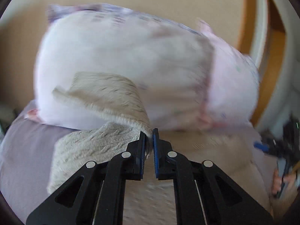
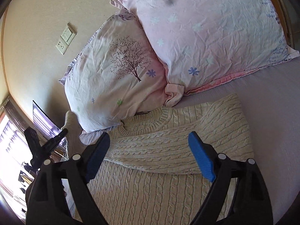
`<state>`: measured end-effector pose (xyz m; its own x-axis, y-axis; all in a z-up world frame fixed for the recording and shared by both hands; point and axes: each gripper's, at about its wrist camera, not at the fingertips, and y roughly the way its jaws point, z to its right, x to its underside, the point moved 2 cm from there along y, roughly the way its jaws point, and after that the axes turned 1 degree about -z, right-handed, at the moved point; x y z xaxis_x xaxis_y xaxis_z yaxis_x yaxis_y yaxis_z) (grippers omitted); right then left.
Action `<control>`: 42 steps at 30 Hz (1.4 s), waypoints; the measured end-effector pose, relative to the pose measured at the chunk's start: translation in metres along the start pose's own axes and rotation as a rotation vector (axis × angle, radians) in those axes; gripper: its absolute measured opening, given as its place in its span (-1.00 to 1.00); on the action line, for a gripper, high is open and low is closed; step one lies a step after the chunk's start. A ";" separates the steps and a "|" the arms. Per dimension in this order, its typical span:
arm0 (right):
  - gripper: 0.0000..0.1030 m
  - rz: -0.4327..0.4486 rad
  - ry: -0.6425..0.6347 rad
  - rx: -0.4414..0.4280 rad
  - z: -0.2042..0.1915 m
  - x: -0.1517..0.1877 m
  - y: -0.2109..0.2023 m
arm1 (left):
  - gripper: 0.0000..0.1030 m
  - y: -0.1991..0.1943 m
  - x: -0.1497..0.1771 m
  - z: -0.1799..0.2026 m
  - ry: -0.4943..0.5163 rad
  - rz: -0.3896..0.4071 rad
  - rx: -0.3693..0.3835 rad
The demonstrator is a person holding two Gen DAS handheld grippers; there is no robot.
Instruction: Fold small clothes
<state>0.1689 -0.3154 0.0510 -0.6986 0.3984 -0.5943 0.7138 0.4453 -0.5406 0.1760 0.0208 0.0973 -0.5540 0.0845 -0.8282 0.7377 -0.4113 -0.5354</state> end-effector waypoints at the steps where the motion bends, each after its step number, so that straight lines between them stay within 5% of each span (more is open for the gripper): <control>1: 0.66 -0.020 0.014 -0.002 0.004 0.001 0.005 | -0.86 0.019 0.015 0.038 0.086 -0.065 0.055; 4: 0.63 -0.082 0.066 0.003 0.019 0.004 0.017 | -0.85 0.050 0.060 0.103 0.243 -0.220 0.154; 6: 0.45 -0.102 0.092 0.026 0.030 0.004 0.020 | -0.85 0.043 0.073 0.106 0.254 -0.225 0.161; 10: 0.18 -0.145 0.144 0.109 0.049 0.005 0.030 | -0.39 -0.006 0.068 0.051 0.112 -0.129 0.089; 12: 0.16 -0.172 0.149 0.125 0.053 0.011 0.036 | 0.09 -0.034 0.070 0.019 0.029 -0.091 0.014; 16: 0.01 -0.231 0.069 0.183 0.046 0.029 0.050 | 0.20 -0.071 0.092 -0.039 -0.142 -0.104 -0.093; 18: -0.86 -0.251 0.016 0.199 0.040 0.034 0.057 | 0.20 -0.081 0.108 -0.060 -0.239 -0.131 -0.101; 23: -0.88 -0.008 0.001 0.275 0.036 -0.013 0.023 | 0.20 -0.098 0.140 -0.075 -0.385 -0.156 -0.046; 25: -0.73 0.009 0.034 0.349 0.048 -0.031 0.016 | 0.20 -0.100 0.146 -0.070 -0.389 -0.167 -0.022; 29: 0.46 -0.051 0.115 0.318 0.064 -0.013 -0.012 | 0.21 -0.106 0.161 -0.061 -0.391 -0.188 0.011; 32: 0.48 -0.118 0.132 0.291 0.074 0.025 -0.041 | 0.20 -0.111 0.175 -0.059 -0.431 -0.204 0.061; 37: 0.07 -0.219 0.270 0.157 0.098 0.102 -0.085 | 0.13 -0.132 0.198 -0.051 -0.493 -0.163 0.190; 42: -0.21 -0.265 0.276 -0.091 0.084 0.171 -0.122 | -0.18 -0.155 0.227 -0.032 -0.499 -0.162 0.271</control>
<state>-0.0338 -0.3689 -0.0345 -0.8541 0.4552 -0.2516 0.5079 0.6259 -0.5919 -0.0515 0.1322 -0.0128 -0.8143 -0.2445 -0.5263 0.5401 -0.6513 -0.5330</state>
